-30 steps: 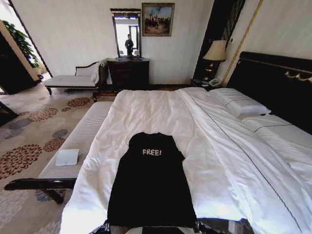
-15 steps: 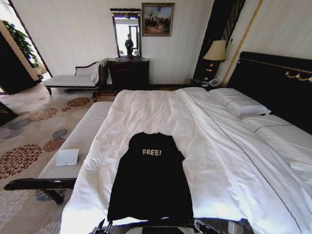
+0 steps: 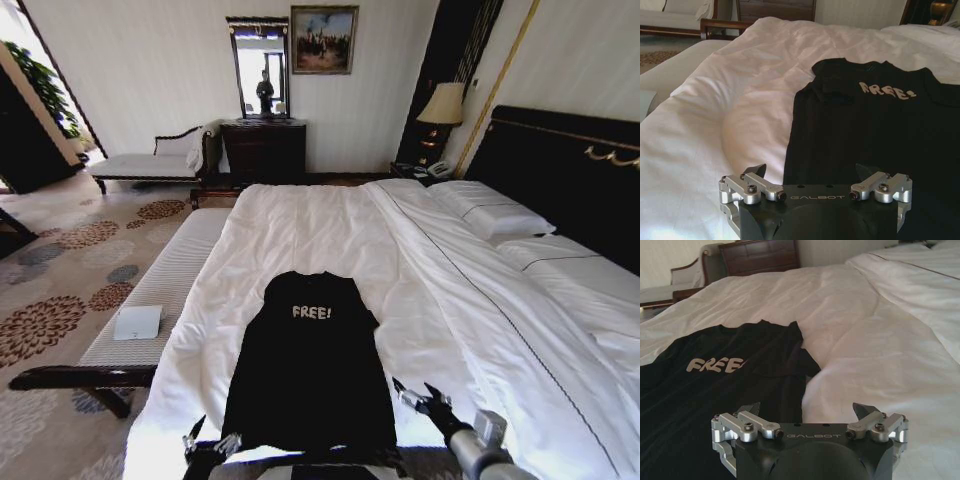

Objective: Fold the clothes on the bed.

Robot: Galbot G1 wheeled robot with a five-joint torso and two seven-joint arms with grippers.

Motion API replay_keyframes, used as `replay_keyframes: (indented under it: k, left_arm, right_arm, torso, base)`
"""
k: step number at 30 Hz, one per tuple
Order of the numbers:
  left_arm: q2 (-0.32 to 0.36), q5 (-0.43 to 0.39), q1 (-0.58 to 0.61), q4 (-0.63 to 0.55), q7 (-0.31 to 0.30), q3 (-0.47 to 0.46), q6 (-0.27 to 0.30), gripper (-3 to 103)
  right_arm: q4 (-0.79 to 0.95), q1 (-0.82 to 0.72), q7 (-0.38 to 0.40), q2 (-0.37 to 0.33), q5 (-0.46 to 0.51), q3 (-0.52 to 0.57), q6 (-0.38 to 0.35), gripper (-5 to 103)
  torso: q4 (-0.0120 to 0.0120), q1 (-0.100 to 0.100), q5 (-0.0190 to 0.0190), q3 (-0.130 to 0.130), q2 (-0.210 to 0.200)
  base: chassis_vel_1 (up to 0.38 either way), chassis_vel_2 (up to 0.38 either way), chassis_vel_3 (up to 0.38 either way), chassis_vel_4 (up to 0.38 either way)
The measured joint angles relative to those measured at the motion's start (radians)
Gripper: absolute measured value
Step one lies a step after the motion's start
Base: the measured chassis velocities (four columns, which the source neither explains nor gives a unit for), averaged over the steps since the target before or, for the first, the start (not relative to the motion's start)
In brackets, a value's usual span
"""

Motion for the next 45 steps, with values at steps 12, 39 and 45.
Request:
replay_keyframes:
  k: [12,39,45]
  left_arm:
    - [0.027,-0.019,-0.125,0.017,-0.004,0.072,0.082,100]
    - [0.023,-0.071,-0.134,0.009,-0.007,0.051,0.136,100]
    - [0.011,-0.075,-0.132,0.010,-0.009,0.050,0.137,100]
  right_arm:
    - [-0.229,0.265,-0.056,-0.032,-0.287,-0.195,0.147,100]
    - [-0.728,0.829,-0.071,-0.053,-0.611,-0.571,0.349,100]
    - [-0.781,0.868,-0.077,-0.046,-0.626,-0.602,0.362,100]
  torso:
    - [-0.0004,0.000,0.0000,0.000,0.000]
    - [0.0001,0.000,0.0000,0.000,0.000]
    - [0.0000,0.000,0.0000,0.000,0.000]
  base:
    - [0.000,0.000,0.000,0.000]
    - [0.000,0.000,0.000,0.000]
    - [0.000,0.000,0.000,0.000]
